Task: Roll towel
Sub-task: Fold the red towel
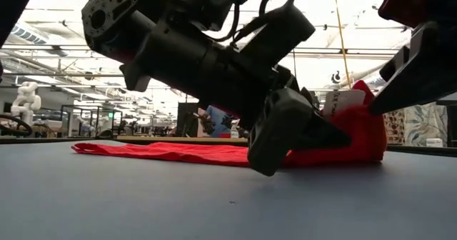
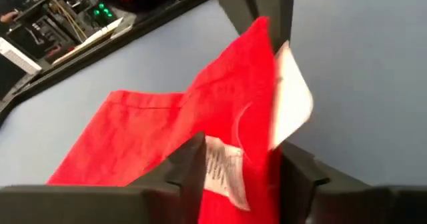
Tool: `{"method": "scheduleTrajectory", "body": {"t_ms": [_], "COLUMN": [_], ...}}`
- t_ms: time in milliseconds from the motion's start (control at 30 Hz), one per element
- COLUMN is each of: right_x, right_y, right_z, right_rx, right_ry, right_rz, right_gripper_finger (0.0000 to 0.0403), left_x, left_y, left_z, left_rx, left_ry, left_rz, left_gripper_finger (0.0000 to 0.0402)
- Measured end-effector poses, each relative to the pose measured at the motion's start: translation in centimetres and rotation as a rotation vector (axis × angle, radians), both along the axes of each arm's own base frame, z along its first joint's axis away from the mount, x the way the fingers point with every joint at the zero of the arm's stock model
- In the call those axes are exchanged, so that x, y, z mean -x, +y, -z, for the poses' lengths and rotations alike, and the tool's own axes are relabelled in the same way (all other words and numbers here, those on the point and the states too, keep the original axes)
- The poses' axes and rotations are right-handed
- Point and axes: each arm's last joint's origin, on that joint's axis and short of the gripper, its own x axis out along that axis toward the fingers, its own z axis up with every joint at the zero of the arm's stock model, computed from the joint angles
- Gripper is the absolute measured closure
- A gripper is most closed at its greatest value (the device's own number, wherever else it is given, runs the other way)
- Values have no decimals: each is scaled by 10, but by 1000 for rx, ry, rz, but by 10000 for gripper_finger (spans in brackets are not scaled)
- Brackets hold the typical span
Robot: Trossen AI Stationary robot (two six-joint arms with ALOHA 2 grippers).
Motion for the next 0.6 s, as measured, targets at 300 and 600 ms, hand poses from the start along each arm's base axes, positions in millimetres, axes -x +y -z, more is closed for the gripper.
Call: {"method": "scheduleTrajectory", "body": {"t_ms": [300, 600], "right_x": [5, 31], "right_y": [2, 17], "right_z": [-3, -4], "right_rx": [50, 353], "right_ry": [28, 94], "right_rz": [-76, -349], "right_gripper_finger": [383, 276], "left_x": [-3, -8], "left_y": [4, 18], "left_z": [0, 0], "left_rx": [76, 223], "left_ry": [1, 20], "left_rz": [42, 99], "left_gripper_finger": [389, 395]}}
